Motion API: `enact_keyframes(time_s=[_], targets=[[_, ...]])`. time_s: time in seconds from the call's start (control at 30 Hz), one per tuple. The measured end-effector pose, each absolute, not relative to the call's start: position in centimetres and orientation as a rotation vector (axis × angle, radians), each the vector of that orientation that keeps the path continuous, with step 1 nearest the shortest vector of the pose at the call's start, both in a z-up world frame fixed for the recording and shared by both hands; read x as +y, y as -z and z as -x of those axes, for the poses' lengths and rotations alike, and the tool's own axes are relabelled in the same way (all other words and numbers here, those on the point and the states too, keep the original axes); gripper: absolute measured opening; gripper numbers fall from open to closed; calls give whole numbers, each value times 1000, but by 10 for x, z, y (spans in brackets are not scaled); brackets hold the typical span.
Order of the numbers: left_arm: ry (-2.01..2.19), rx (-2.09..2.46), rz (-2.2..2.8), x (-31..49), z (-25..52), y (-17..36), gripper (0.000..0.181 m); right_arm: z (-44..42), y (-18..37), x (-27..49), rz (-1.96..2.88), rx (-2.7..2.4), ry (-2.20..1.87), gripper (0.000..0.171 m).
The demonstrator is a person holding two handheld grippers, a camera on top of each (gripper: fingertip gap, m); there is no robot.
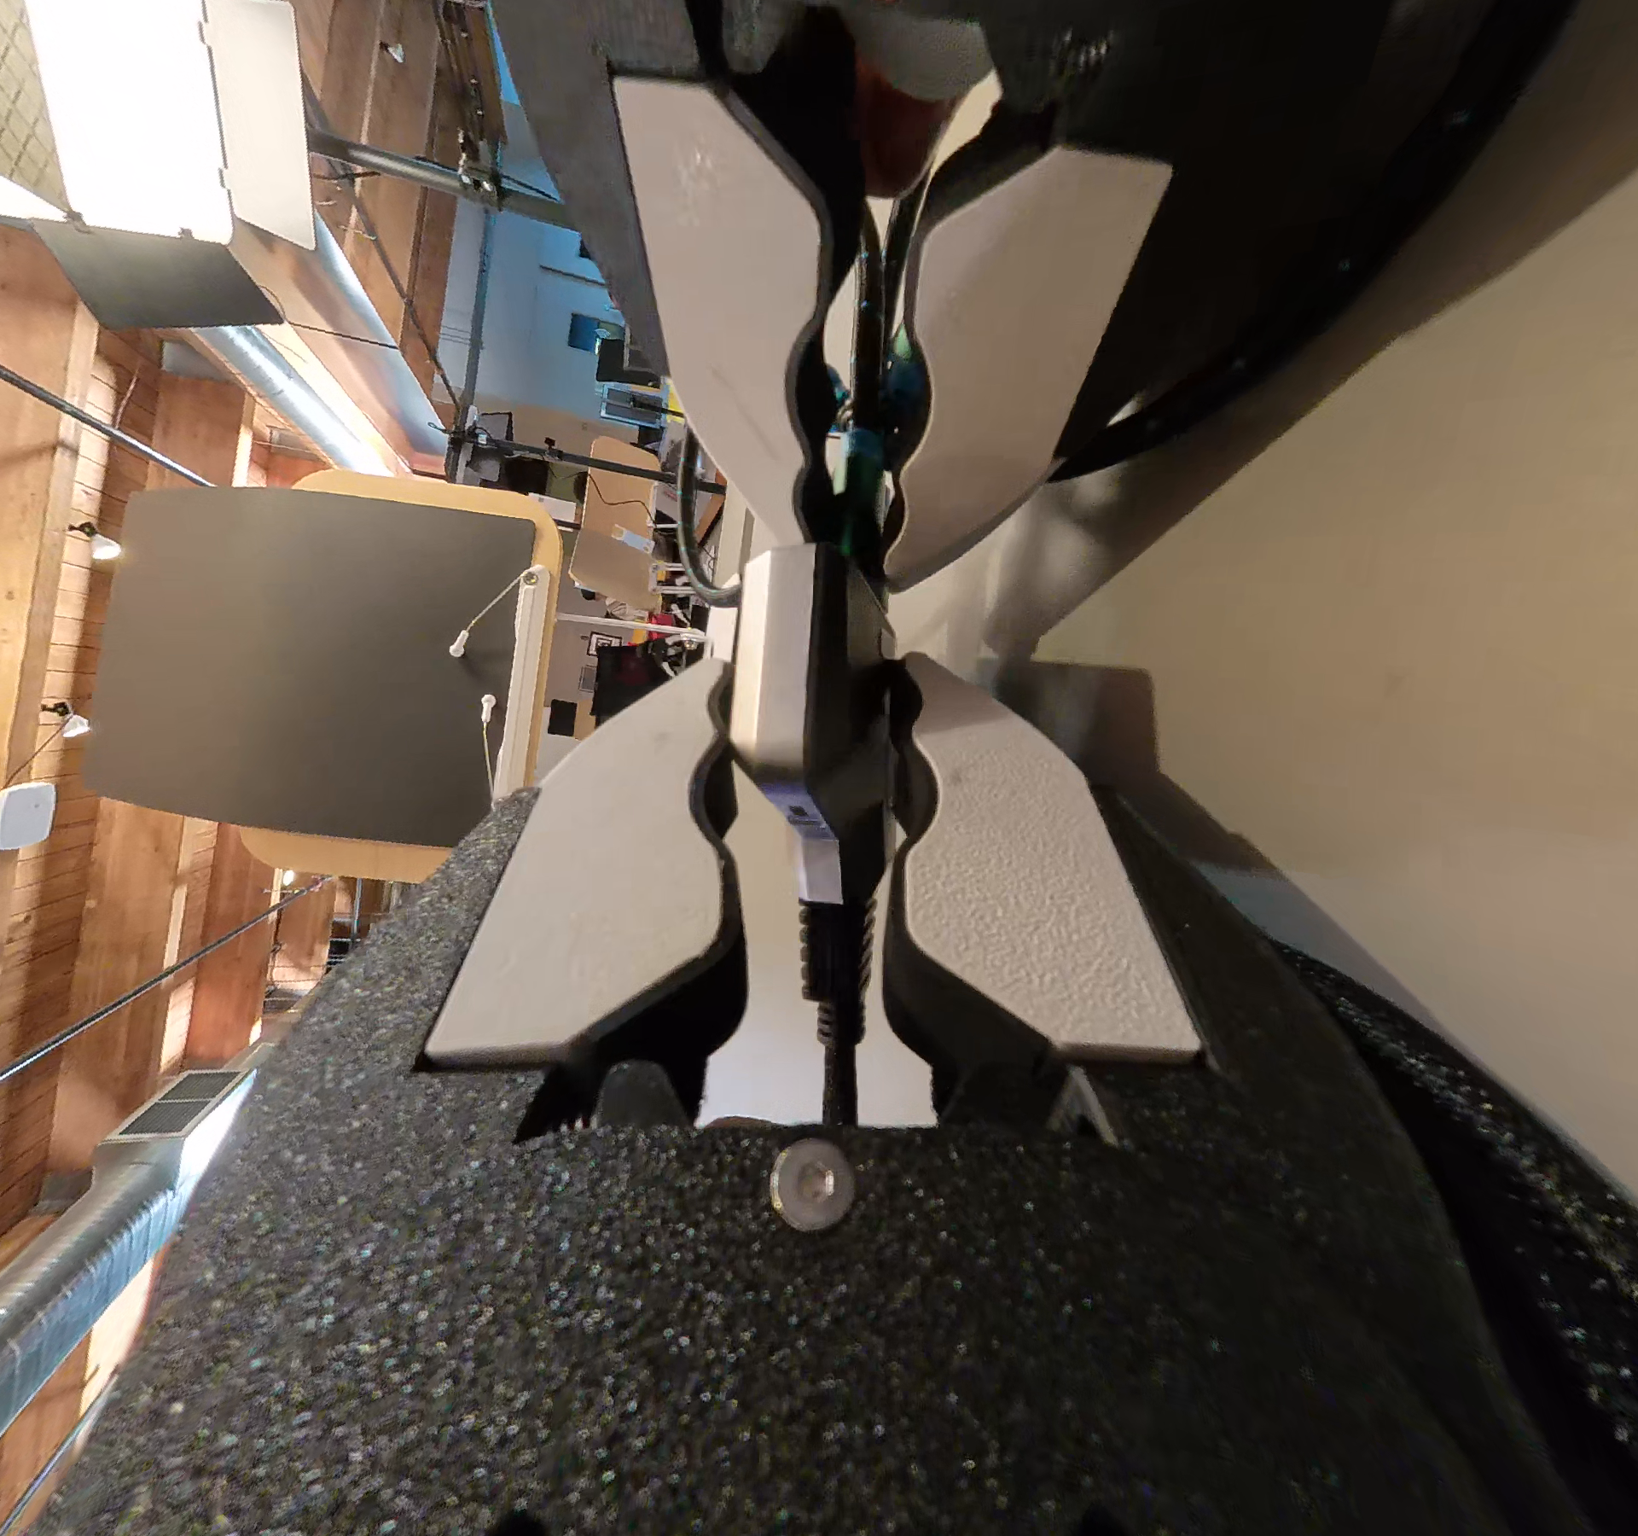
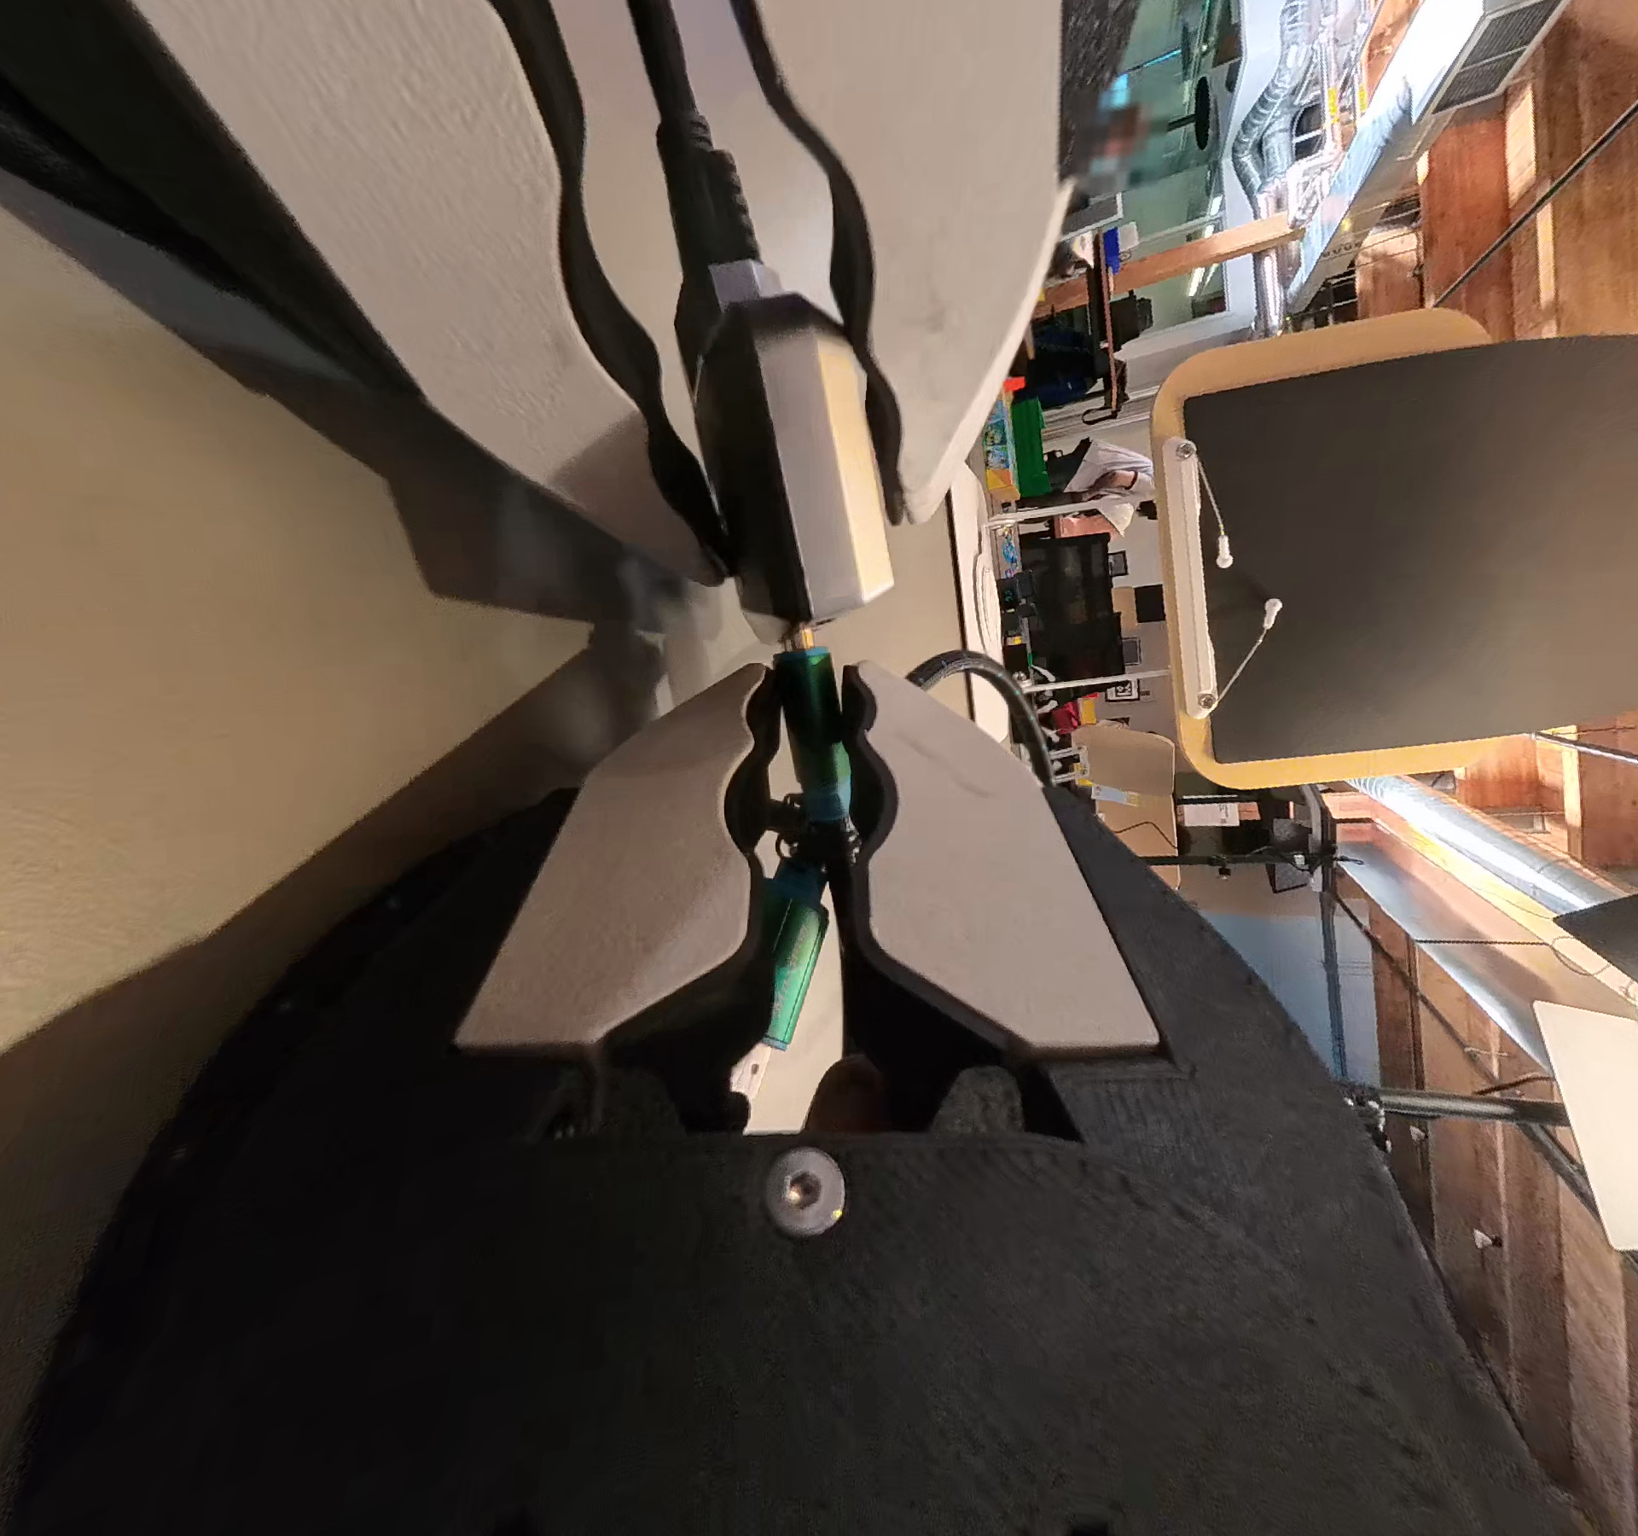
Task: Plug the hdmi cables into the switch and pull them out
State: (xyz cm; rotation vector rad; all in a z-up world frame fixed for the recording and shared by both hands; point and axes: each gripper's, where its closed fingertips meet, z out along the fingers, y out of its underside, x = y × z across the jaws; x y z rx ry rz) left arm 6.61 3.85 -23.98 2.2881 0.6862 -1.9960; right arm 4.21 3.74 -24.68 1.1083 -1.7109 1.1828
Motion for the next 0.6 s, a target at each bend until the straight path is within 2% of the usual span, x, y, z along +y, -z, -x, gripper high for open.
enact_keyframes(time_s=[0.37,0.47,0.6], targets=[[1917,795,-2408,41,-67,249,23,-39,249,45,-1161,-1702,-1222,13],[1836,956,-2230,0,-81,249,23,-8,245,57,-1114,-1702,-1214,12],[1861,967,-2226,-11,-92,247,22,26,231,85,-1061,-1676,-1295,11]])
